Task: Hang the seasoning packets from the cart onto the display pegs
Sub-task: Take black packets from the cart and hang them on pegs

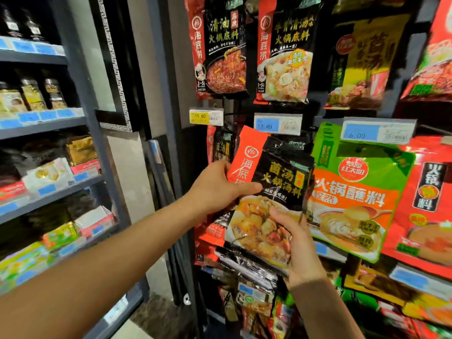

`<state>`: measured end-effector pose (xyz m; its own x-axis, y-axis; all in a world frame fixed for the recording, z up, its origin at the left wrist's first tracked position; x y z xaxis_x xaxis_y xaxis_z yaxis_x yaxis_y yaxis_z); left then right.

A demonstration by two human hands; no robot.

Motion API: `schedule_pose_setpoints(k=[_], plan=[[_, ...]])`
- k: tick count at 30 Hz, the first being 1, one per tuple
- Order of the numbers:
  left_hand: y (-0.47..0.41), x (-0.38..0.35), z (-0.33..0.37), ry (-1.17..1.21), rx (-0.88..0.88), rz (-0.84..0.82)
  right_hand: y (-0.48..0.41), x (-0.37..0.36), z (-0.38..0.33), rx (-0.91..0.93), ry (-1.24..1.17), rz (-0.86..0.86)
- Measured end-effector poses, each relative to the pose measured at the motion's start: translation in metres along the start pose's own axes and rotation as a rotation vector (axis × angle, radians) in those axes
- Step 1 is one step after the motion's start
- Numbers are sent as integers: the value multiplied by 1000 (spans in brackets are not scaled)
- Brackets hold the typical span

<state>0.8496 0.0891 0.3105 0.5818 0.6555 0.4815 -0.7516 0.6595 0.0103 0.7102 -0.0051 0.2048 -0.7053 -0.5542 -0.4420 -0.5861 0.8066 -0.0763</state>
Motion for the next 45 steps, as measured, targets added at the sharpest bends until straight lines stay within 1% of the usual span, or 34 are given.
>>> schedule_pose_setpoints(k=[4, 7, 10, 12, 14, 16, 19, 21, 24, 27, 30, 34, 40, 43, 45], plan=[[-3, 6, -18, 202, 159, -75, 6, -14, 1, -80, -102, -87], [-12, 9, -35, 387, 237, -116, 6, -13, 9, -129, -112, -36], [-20, 14, -49, 535, 286, -102, -1, -4, 20, -145, -112, 20], [-23, 14, -55, 627, 318, -122, -2, -1, 20, -128, -109, 53], [-25, 13, -62, 657, 323, -146, -6, 6, 18, -90, -82, 76], [-30, 16, -68, 661, 312, -147, -4, 13, 14, -55, -30, 114], [-44, 31, -76, 664, 278, -95, -7, 30, 15, -34, 48, 114], [-56, 43, -83, 661, 272, -70, -5, 39, 8, 18, 113, 112], [-77, 53, -93, 658, 255, -28, -1, 46, -12, 62, 144, 124], [-98, 53, -97, 686, 192, 41, -10, 62, -4, 41, 164, 133], [-113, 44, -93, 697, 123, 66, -18, 70, 5, 19, 215, 154], [-127, 39, -93, 743, 72, 51, -22, 71, 12, 43, 203, 184], [-140, 40, -88, 797, 77, 25, -17, 68, 6, 10, 255, 205], [-144, 46, -78, 752, 44, 103, -21, 68, 4, 14, 266, 221], [-142, 51, -70, 697, -36, 182, -23, 64, 1, 39, 286, 203]])
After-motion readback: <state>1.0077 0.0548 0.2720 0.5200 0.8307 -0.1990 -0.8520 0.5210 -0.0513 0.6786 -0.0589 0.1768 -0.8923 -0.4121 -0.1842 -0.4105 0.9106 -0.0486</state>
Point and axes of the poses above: each hand's wrist, its own y-axis away from the middle knuckle, its own x-axis out of the back of the hand, z = x × y, the point moved 6 cm from there along -y, towards the middle knuckle, and after that the axes turned 11 degrees about x, right-handed, at the moved point
